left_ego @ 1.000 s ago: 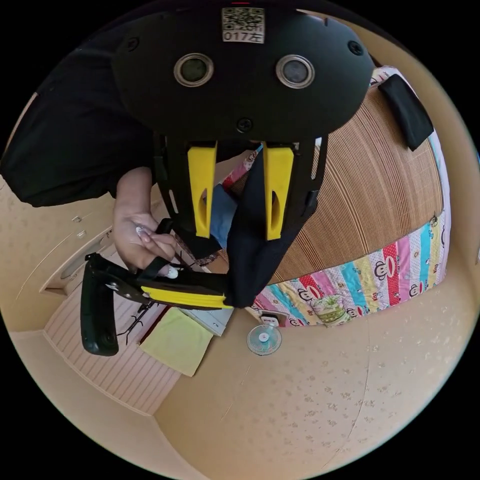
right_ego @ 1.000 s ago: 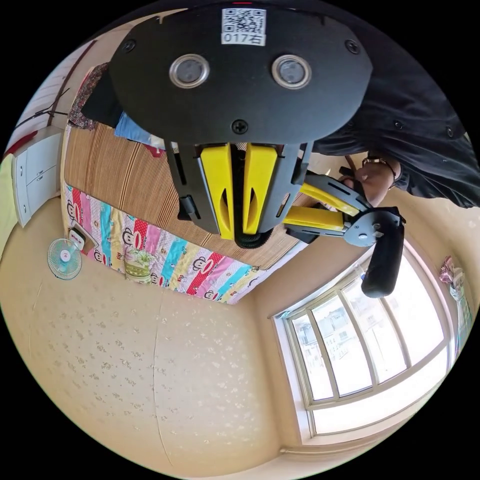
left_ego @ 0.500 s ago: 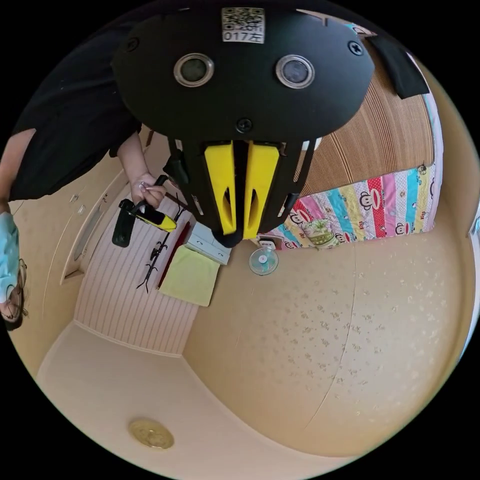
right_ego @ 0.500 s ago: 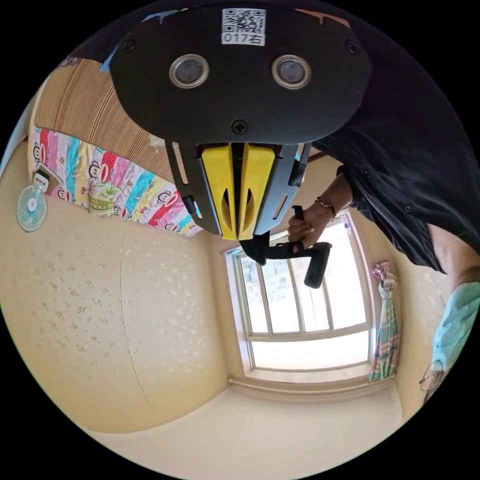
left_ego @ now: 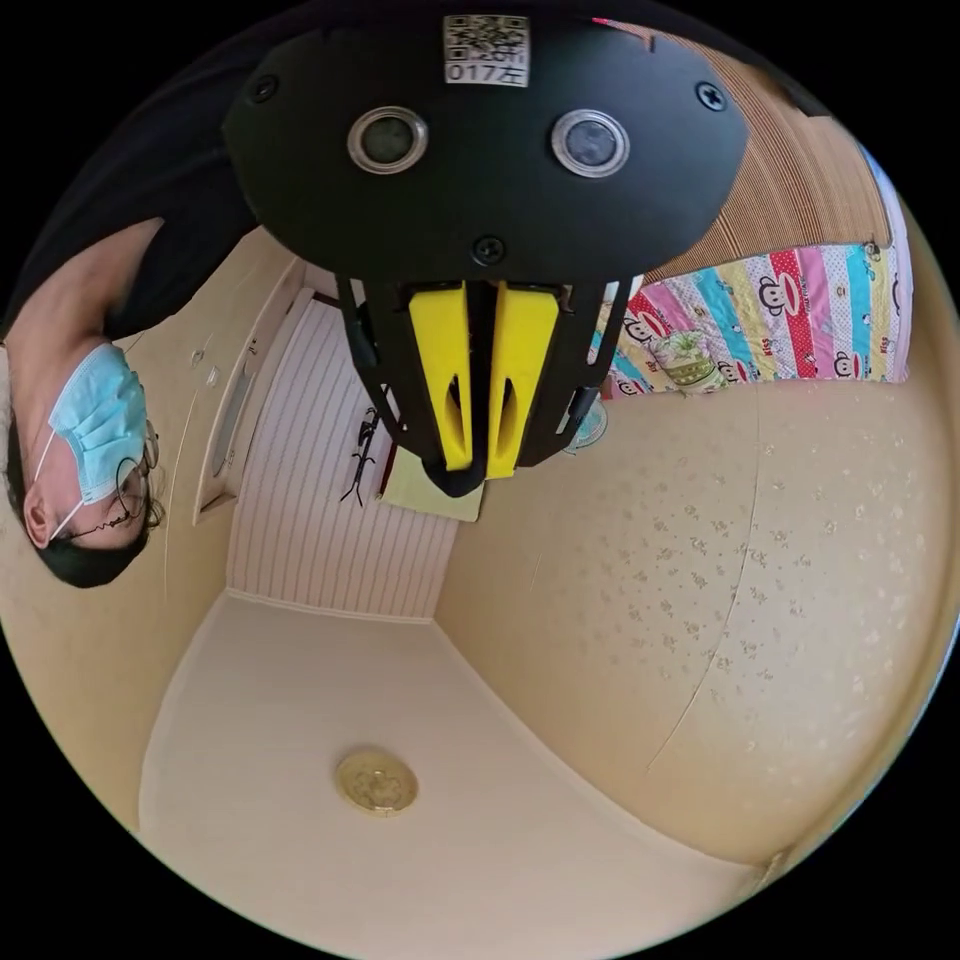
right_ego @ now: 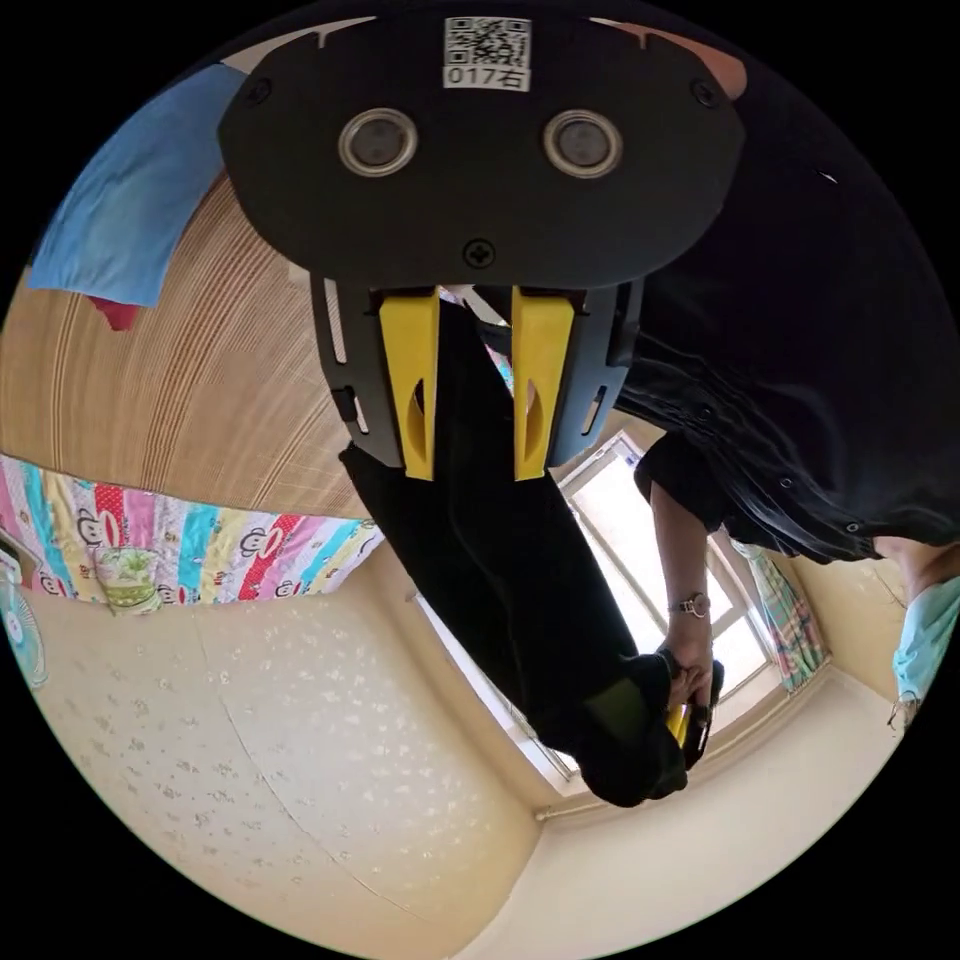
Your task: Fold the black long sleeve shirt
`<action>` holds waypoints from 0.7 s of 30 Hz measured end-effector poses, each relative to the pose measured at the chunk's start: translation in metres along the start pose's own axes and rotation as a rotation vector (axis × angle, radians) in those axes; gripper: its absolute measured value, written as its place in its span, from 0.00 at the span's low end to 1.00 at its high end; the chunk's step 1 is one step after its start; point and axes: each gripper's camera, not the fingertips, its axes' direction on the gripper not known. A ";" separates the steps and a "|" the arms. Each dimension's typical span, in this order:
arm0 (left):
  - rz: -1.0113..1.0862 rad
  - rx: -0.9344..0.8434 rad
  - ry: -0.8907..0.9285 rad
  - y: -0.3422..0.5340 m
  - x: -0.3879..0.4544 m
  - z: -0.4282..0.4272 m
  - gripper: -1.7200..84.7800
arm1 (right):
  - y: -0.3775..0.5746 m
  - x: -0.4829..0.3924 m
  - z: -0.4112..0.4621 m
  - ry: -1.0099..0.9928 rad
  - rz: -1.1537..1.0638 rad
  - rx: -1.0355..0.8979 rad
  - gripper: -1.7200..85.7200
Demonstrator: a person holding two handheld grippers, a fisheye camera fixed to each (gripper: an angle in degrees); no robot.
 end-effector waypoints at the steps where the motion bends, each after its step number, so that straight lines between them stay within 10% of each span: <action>1: 0.004 0.009 -0.008 -0.007 0.001 -0.006 0.02 | -0.003 0.003 0.002 -0.089 0.007 0.020 0.17; 5: -0.003 0.036 -0.062 -0.029 0.000 -0.030 0.02 | -0.017 0.003 0.012 -0.229 0.014 -0.041 0.12; 16: -0.053 -0.008 -0.372 -0.062 -0.055 -0.129 0.03 | -0.050 -0.065 -0.158 0.194 -0.102 0.331 0.06; 21: 0.114 -0.212 -0.067 -0.058 -0.061 -0.129 0.03 | -0.045 -0.118 -0.182 0.411 -0.203 0.321 0.06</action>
